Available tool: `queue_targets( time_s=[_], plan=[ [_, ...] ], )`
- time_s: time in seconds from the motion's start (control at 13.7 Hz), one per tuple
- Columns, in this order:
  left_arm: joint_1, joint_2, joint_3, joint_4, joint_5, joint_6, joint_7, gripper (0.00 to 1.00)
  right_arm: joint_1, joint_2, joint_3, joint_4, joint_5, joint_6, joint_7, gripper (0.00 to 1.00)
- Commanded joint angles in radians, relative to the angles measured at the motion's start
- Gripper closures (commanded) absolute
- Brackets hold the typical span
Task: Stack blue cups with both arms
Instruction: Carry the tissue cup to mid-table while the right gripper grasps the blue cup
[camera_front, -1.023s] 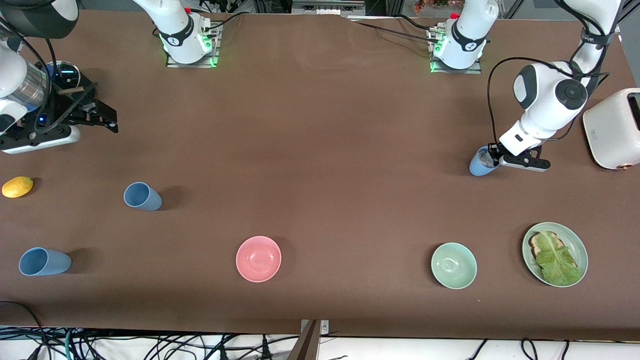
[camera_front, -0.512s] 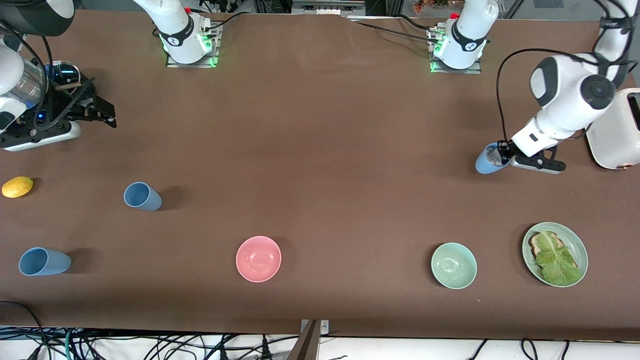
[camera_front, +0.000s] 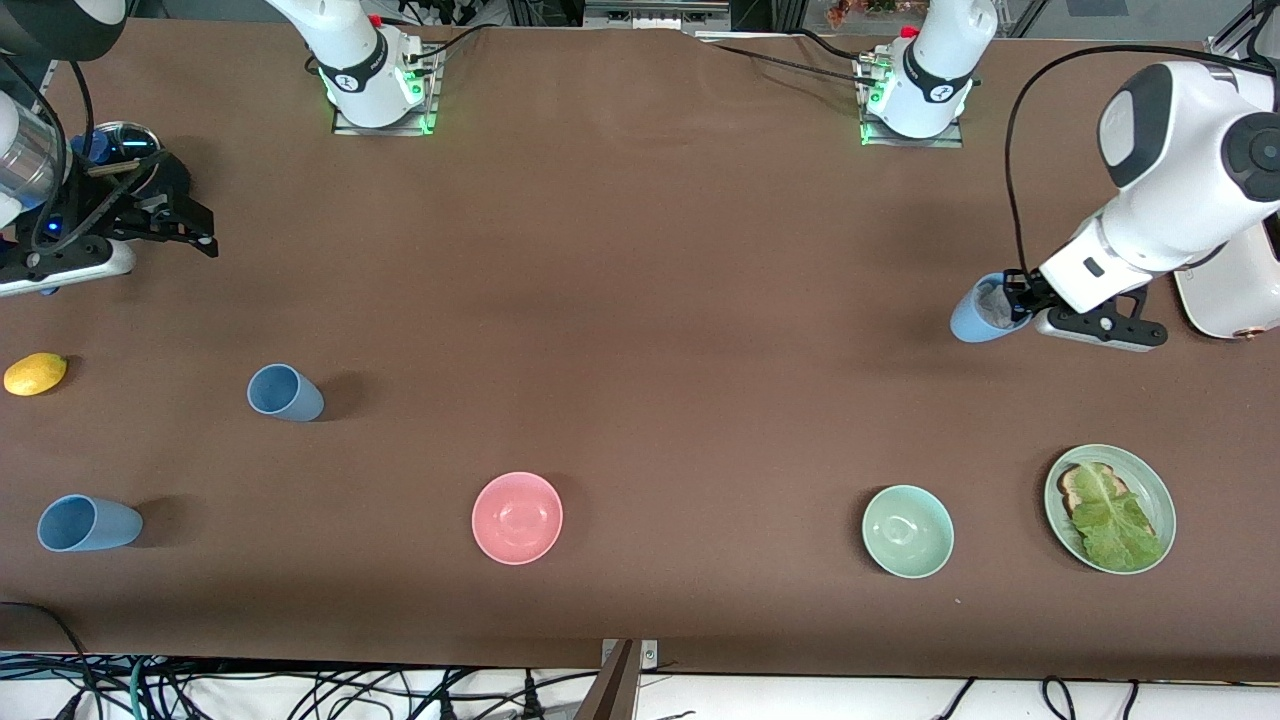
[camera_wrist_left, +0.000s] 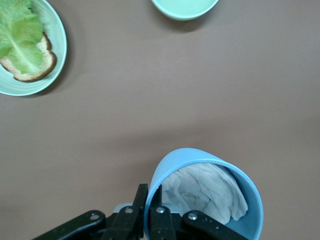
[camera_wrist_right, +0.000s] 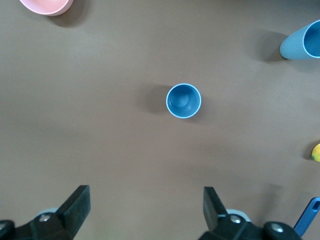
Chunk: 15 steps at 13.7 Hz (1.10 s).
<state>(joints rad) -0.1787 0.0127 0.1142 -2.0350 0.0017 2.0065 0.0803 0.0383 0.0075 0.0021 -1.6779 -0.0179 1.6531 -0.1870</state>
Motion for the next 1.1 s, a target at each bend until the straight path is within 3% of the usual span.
queue_targets(
  time_s=[0.0, 0.15, 0.51, 1.02],
  plan=[
    [-0.015, 0.039, -0.080, 0.097, -0.009, -0.063, -0.173, 1.00, 0.002, -0.009, -0.002, 0.026, 0.012, -0.024, 0.020, 0.00],
    [-0.022, 0.058, -0.163, 0.137, -0.009, -0.075, -0.334, 1.00, -0.003, 0.008, -0.004, 0.047, 0.012, -0.030, 0.018, 0.00],
    [-0.103, 0.133, -0.290, 0.225, -0.043, -0.075, -0.718, 1.00, -0.003, 0.009, -0.005, 0.046, 0.010, -0.064, 0.021, 0.00],
    [-0.324, 0.305, -0.306, 0.386, -0.055, -0.063, -1.144, 1.00, -0.002, 0.028, -0.004, 0.046, 0.009, -0.064, 0.015, 0.00]
  ],
)
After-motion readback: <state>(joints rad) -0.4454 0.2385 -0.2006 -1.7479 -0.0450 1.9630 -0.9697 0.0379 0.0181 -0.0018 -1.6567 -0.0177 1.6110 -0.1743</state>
